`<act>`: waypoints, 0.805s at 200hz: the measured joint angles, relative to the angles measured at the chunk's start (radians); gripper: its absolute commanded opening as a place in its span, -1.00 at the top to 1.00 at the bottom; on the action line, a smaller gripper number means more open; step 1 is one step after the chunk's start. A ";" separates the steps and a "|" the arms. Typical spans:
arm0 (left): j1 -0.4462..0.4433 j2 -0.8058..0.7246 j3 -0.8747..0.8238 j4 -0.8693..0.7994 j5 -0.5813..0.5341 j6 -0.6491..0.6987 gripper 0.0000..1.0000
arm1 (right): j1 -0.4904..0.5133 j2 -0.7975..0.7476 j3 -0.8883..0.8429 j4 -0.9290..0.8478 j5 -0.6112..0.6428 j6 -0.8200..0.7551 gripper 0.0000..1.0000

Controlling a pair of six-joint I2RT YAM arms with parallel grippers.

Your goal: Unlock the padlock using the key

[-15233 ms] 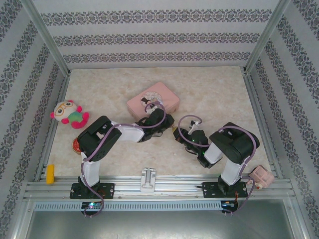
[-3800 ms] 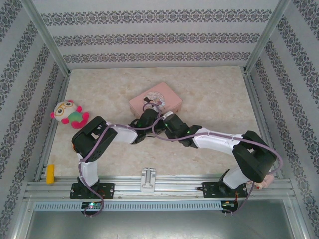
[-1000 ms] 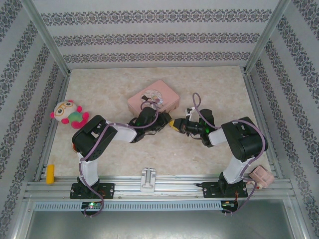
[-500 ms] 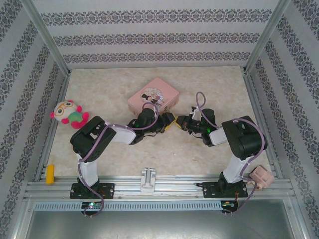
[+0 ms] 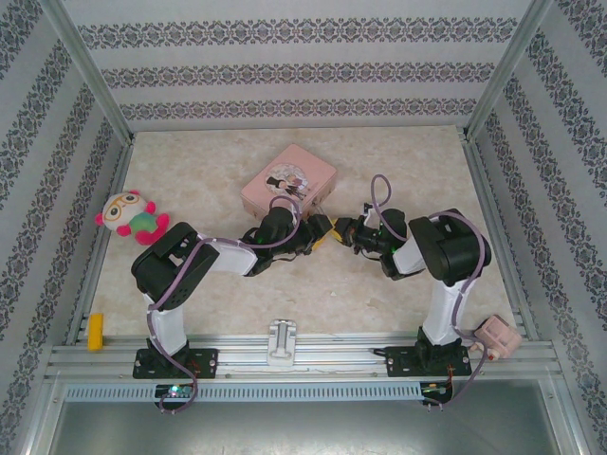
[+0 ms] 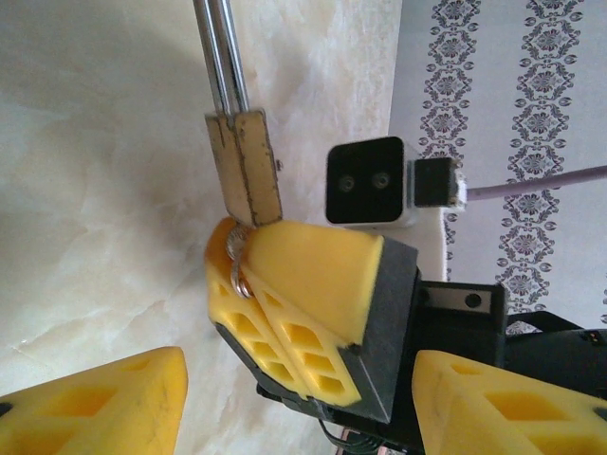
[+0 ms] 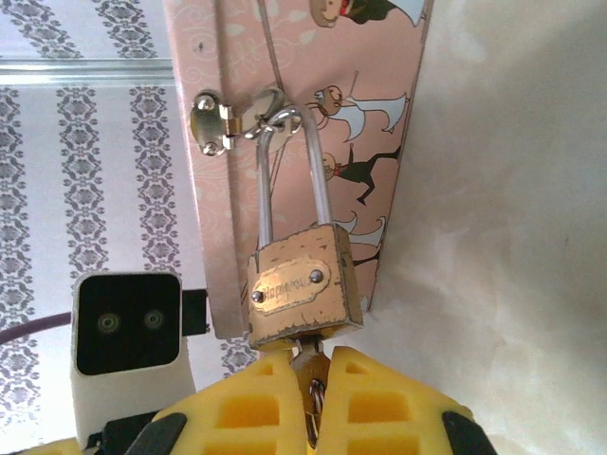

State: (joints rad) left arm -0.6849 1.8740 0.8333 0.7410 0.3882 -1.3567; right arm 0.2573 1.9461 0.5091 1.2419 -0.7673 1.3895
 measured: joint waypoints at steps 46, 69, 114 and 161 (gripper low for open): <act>0.008 -0.027 -0.022 -0.020 -0.014 0.001 -0.41 | 0.000 0.012 0.000 0.042 0.004 0.056 1.00; 0.020 -0.046 -0.021 -0.059 -0.038 0.021 -0.41 | 0.000 0.012 -0.001 0.042 0.005 0.051 1.00; 0.037 -0.052 0.116 -0.249 -0.146 0.157 -0.13 | 0.005 0.012 0.000 0.042 0.022 0.027 1.00; 0.039 -0.046 0.269 -0.369 -0.245 0.266 -0.10 | 0.016 0.013 0.003 0.041 0.031 0.017 1.00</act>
State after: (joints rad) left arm -0.6460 1.8282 1.1023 0.3717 0.1432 -1.0912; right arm 0.2729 1.9587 0.5121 1.2831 -0.7364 1.4067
